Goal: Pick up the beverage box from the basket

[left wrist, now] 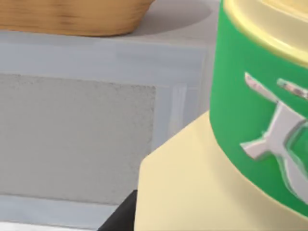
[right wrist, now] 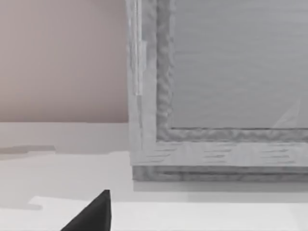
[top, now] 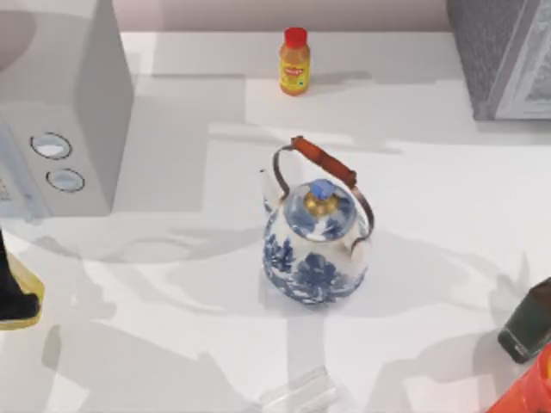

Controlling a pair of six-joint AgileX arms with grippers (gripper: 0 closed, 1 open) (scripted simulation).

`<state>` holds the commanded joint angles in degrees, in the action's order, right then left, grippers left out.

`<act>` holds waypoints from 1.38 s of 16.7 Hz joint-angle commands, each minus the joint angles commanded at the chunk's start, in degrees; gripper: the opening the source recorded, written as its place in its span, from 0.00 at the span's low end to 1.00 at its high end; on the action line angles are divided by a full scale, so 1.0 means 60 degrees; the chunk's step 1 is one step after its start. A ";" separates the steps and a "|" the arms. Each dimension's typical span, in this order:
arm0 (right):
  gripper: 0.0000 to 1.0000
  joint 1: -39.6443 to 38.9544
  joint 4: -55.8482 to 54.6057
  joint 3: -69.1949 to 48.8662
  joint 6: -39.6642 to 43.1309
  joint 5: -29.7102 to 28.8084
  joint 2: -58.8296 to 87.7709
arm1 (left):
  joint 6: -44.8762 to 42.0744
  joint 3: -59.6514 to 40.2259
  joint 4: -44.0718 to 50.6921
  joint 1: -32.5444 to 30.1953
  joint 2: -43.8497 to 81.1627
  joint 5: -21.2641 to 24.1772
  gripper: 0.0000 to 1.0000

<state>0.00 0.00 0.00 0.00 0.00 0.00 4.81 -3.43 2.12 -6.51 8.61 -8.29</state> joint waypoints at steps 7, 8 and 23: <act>1.00 0.0000 0.0000 0.0000 0.0000 0.0000 0.0000 | 0.2348 -0.2318 0.0526 -0.3464 0.4014 -0.4237 0.00; 1.00 0.0000 0.0000 0.0000 0.0000 0.0000 0.0000 | 0.2714 -0.2681 0.0611 -0.4011 0.4647 -0.4894 0.00; 1.00 0.0000 0.0000 0.0000 0.0000 0.0000 0.0000 | 0.5471 -0.5202 0.1359 -0.7995 0.9455 -0.9800 0.00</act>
<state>0.00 0.00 0.00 0.00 0.00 0.00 37.64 -34.64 10.28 -54.48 65.34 -67.09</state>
